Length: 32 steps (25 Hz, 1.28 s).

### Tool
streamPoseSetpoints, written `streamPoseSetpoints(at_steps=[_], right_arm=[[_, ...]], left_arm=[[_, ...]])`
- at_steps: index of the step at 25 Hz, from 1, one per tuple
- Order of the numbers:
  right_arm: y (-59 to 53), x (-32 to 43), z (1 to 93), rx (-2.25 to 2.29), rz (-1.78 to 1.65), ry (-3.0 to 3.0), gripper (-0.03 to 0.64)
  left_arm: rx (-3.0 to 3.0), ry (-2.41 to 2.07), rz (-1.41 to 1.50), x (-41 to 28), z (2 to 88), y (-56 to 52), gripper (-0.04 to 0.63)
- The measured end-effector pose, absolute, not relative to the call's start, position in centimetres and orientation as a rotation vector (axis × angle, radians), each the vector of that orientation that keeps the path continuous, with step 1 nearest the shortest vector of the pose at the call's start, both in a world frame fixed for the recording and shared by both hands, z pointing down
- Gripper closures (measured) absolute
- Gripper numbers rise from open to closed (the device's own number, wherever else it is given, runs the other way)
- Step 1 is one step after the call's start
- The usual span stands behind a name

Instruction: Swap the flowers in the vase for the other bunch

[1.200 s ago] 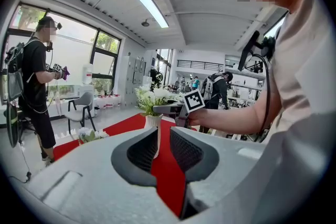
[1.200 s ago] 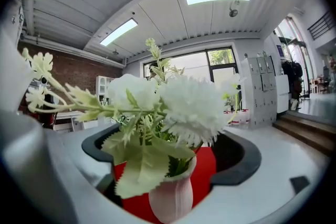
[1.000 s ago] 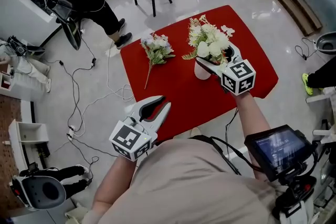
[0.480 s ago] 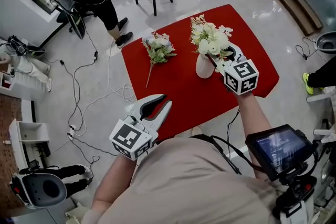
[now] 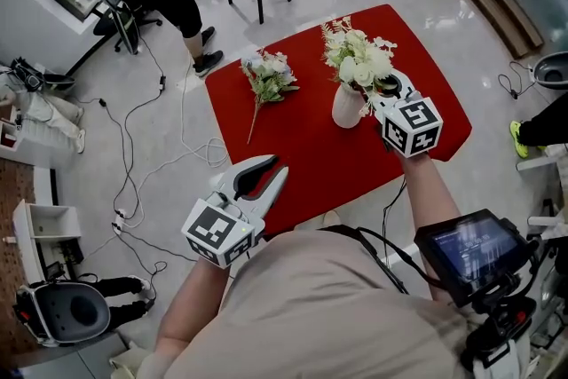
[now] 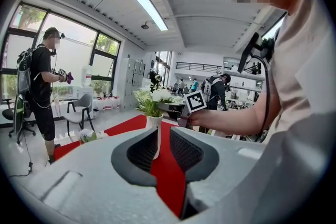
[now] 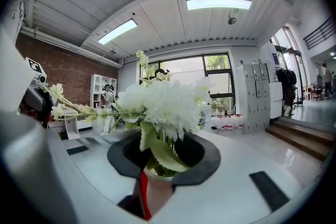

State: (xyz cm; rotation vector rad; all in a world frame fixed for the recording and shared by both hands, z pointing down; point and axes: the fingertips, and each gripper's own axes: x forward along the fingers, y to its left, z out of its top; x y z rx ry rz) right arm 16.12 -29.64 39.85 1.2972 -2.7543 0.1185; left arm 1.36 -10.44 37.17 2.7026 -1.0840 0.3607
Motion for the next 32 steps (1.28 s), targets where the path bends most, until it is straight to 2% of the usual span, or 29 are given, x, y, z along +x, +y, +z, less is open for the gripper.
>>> streamPoseSetpoints(at_steps=[32], right_arm=[[-26.8,15.1,33.0,1.333,-0.069,-2.757,0.523]], left_arm=[[2.738,-0.996,0.307,-0.9,37.8,-8.9,0.540]])
